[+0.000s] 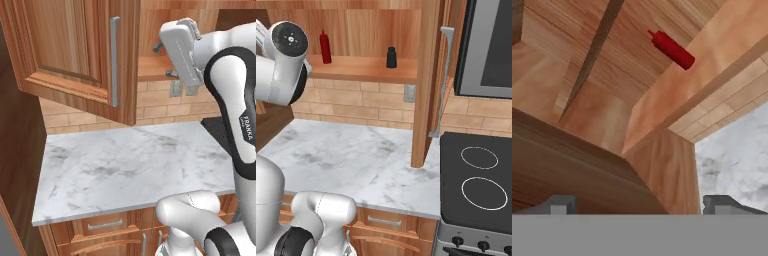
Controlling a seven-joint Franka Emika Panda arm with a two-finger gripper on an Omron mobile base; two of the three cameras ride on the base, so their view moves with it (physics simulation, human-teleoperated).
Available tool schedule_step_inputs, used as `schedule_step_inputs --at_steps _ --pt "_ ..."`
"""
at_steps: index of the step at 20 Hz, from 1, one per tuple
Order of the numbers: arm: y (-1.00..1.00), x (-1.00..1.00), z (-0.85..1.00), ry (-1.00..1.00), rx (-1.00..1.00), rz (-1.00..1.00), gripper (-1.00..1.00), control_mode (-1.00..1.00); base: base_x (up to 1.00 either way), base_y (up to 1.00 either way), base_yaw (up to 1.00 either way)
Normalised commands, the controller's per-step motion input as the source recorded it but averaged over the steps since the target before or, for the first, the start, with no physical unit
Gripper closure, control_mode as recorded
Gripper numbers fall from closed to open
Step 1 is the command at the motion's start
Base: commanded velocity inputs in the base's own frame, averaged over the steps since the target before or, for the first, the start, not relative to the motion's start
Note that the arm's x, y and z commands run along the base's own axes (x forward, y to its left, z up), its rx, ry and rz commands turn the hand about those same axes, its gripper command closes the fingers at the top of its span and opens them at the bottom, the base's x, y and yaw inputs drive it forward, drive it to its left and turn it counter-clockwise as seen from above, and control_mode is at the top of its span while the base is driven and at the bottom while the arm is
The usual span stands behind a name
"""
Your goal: Move the ketchup and shaker from the cabinet to the dining counter.
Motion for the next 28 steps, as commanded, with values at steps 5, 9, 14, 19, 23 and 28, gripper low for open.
schedule_step_inputs --at_steps 5,9,14,19,23,28 --pt "0.26 0.46 -0.3 0.0 0.22 0.0 -1.0 -1.0 0.0 0.0 0.0" --pt "0.21 0.51 -0.18 0.06 0.25 0.0 -1.0 -1.0 0.0 0.0 0.0" --pt "0.1 0.35 0.0 0.2 0.2 0.01 -1.0 -1.0 0.0 0.0 0.0" --pt "0.3 0.11 0.01 0.26 0.1 0.14 -1.0 -1.0 0.0 0.0 0.0" --pt "0.34 0.02 0.08 0.23 0.0 0.26 -1.0 -1.0 0.0 0.0 0.0" --pt "0.4 -0.01 0.05 0.16 0.0 0.3 -1.0 -1.0 0.0 0.0 0.0"
